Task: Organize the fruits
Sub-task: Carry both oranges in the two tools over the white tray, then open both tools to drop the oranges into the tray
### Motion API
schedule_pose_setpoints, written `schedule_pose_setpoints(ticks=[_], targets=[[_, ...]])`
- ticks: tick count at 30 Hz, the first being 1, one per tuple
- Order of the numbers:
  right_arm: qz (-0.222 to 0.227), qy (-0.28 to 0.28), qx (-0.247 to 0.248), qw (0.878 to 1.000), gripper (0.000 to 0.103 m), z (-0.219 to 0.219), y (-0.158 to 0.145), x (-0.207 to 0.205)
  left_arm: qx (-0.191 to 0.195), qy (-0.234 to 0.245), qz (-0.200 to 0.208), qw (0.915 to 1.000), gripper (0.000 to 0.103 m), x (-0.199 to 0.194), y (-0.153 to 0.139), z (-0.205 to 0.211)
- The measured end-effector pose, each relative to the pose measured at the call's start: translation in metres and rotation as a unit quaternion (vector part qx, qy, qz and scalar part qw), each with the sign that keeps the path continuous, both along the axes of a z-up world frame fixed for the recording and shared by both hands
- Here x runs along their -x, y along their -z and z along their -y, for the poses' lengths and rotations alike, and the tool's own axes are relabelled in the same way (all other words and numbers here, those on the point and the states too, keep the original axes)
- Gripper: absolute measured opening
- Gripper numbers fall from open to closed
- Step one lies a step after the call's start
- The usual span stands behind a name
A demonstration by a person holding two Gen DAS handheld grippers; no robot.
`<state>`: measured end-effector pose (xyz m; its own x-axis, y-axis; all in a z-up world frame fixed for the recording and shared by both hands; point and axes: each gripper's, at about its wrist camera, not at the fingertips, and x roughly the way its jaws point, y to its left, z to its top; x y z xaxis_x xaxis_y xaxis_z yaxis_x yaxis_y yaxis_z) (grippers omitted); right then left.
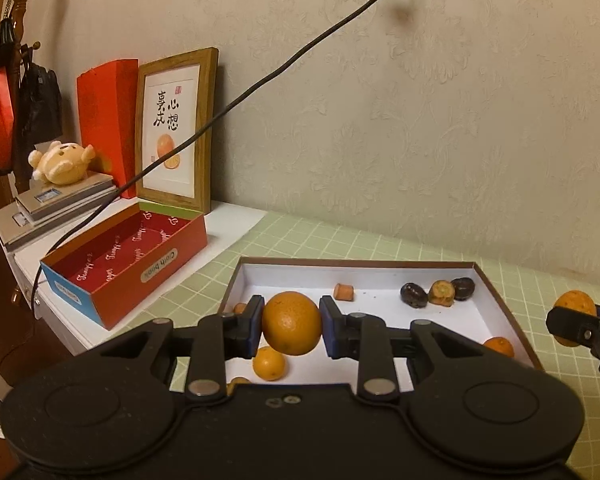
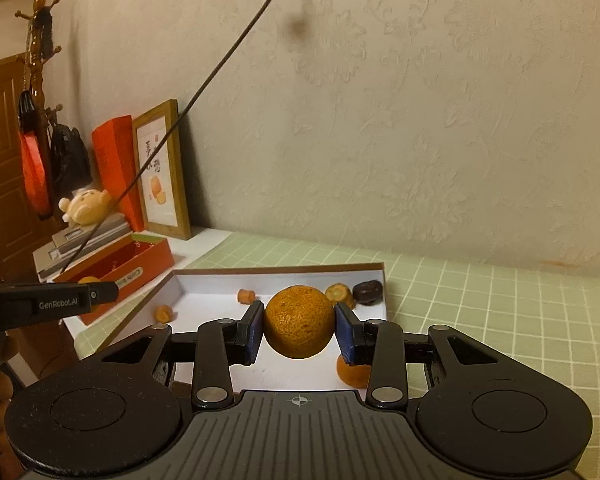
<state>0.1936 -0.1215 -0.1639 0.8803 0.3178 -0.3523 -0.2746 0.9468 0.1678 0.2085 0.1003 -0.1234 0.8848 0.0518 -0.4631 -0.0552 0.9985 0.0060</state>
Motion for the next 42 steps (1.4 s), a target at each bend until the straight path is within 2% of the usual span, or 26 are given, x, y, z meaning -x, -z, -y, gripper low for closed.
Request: schedule_pose_setpoints(ticks=[12,26,34,42], targets=[[0.032,-0.003,0.003,0.999,0.038,-0.014,-0.012,0.009,-0.005,-0.019,0.006,0.9998,0.02,0.005,-0.008,-0.009],[0.066,0.004,0.012,0.998,0.038,-0.014,-0.012,-0.025,-0.011,-0.019,0.012,0.9997,0.02,-0.022,-0.008,-0.009],[0.057,0.009,0.022,0.998,0.038,-0.011,-0.001,-0.038,-0.014,-0.014,-0.002,0.9998,0.021,-0.034,0.003,-0.002],[-0.004,0.01,0.017,1.0,0.038,-0.012,0.02,-0.078,-0.017,-0.025,-0.036,0.9989,0.021,-0.061,0.024,-0.007]])
